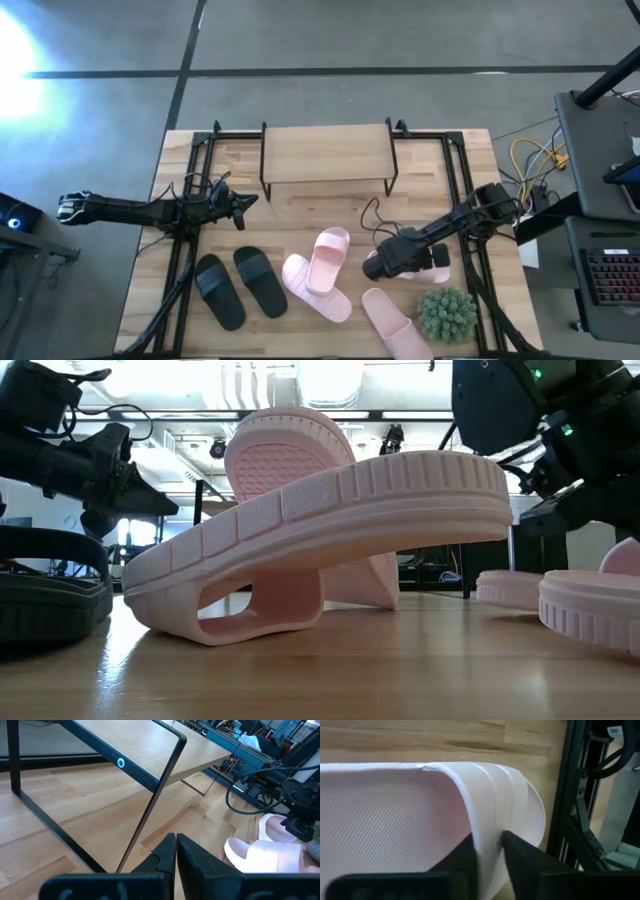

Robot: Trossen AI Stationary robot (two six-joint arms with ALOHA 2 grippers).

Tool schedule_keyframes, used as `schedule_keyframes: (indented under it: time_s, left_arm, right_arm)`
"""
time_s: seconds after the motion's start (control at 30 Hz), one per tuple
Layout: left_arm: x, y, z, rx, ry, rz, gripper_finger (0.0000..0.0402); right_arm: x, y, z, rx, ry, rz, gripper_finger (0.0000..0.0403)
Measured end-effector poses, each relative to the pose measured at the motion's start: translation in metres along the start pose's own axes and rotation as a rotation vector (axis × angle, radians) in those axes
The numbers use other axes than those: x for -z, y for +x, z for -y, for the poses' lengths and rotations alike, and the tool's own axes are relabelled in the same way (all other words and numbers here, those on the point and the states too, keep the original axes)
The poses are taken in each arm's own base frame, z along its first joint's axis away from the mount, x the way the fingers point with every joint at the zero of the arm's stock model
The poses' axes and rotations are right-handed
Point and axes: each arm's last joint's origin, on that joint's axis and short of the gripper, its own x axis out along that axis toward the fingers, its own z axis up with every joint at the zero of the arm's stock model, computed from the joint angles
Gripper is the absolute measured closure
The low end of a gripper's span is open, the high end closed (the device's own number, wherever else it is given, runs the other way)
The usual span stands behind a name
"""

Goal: Pick and place slides into the shelf
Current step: Put the pink slide on the shelf

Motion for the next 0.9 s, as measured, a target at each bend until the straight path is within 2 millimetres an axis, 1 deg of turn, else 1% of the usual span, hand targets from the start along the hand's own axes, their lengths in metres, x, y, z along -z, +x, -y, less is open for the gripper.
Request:
schedule_keyframes:
  time_s: [0.07,0.1,0.13,0.2,0.27,0.37,0.47,0.53,0.6,0.67,0.73,0.8,0.9]
  left_arm:
    - [0.0,0.0,0.0,0.0,-0.001,0.0,0.0402]
    - [0.0,0.0,0.0,0.0,0.0,0.001,0.0402]
    - [0.0,0.0,0.0,0.0,-0.001,0.001,0.0402]
    - [-0.001,0.0,0.001,0.003,-0.003,0.005,0.0402]
    - [-0.003,0.0,0.001,0.006,-0.006,0.01,0.0402]
    - [-0.005,-0.001,0.003,0.009,-0.009,0.015,0.0402]
    - [-0.007,-0.001,0.004,0.013,-0.013,0.022,0.0402]
    - [-0.007,-0.001,0.004,0.016,-0.017,0.027,0.0402]
    - [-0.009,-0.001,0.005,0.025,-0.024,0.04,0.0402]
    - [-0.009,-0.001,0.005,0.027,-0.027,0.045,0.0402]
    - [-0.009,-0.001,0.005,0.029,-0.029,0.048,0.0402]
    - [-0.011,-0.001,0.006,0.037,-0.037,0.061,0.0402]
    - [-0.013,-0.001,0.007,0.05,-0.049,0.08,0.0402]
  right_arm:
    - [0.001,0.0,0.001,0.0,-0.005,0.006,0.0375]
    - [0.002,-0.002,0.001,-0.003,-0.011,0.014,0.0384]
    - [0.004,-0.005,0.001,-0.019,-0.016,0.025,0.0387]
    - [0.007,-0.018,-0.001,-0.094,-0.025,0.067,0.0389]
    - [0.011,-0.036,0.001,-0.203,-0.035,0.153,0.039]
    - [0.015,-0.069,0.004,-0.398,-0.037,0.326,0.039]
    - [0.017,-0.106,0.01,-0.583,-0.068,0.539,0.039]
    - [0.016,-0.132,0.016,-0.68,-0.109,0.687,0.039]
    - [0.013,-0.157,0.022,-0.725,-0.173,0.842,0.039]
    - [0.006,-0.18,0.029,-0.708,-0.268,0.99,0.039]
    - [-0.007,-0.198,0.032,-0.643,-0.368,1.11,0.039]
    - [-0.026,-0.212,0.034,-0.568,-0.438,1.177,0.039]
    - [-0.062,-0.227,0.034,-0.442,-0.517,1.221,0.039]
